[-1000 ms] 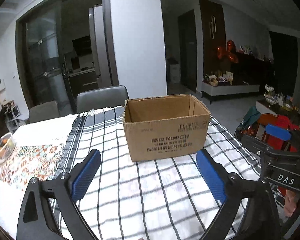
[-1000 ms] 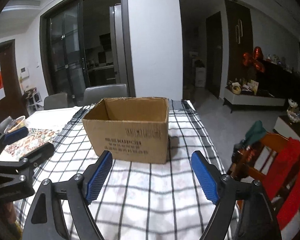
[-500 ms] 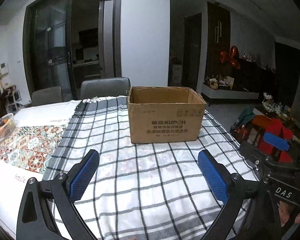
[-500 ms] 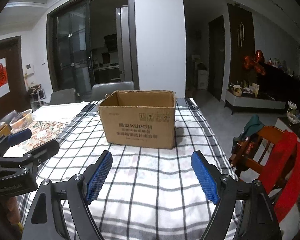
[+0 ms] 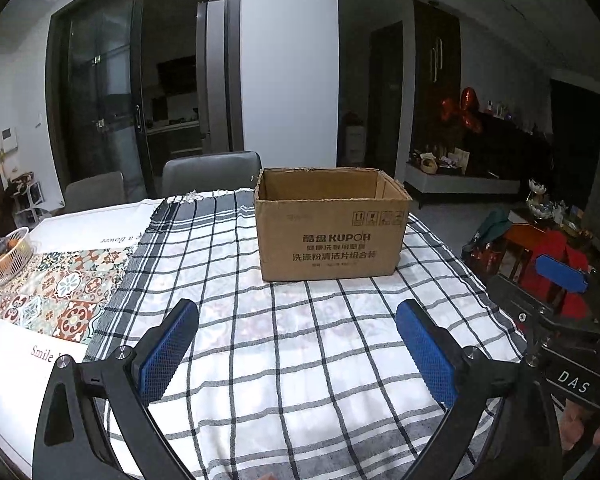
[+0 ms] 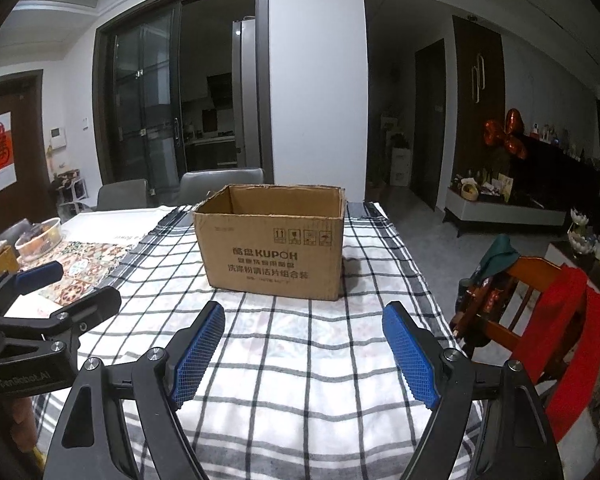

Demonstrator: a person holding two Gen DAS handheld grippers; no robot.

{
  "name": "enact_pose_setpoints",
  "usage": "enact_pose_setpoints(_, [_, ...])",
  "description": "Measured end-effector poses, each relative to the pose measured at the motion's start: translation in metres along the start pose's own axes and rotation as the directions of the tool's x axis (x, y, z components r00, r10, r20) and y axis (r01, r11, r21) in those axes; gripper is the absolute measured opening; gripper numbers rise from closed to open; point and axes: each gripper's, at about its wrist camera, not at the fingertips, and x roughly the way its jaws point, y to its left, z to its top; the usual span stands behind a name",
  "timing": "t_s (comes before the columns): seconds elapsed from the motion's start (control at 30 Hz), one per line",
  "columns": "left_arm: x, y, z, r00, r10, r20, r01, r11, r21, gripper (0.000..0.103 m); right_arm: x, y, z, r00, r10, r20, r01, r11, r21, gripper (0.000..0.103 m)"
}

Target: Organize snacks

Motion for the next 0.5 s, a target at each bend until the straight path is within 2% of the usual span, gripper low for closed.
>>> enact_pose_setpoints(0.5, [-0.0065,-0.0024,0.0013,1.000,0.013,0.025,-0.013,1.000,0.011,0.102,-0.0004,-0.0023,-0.0022,1.000,0.014,-0.007,-0.014,1.000,0.011,0.082])
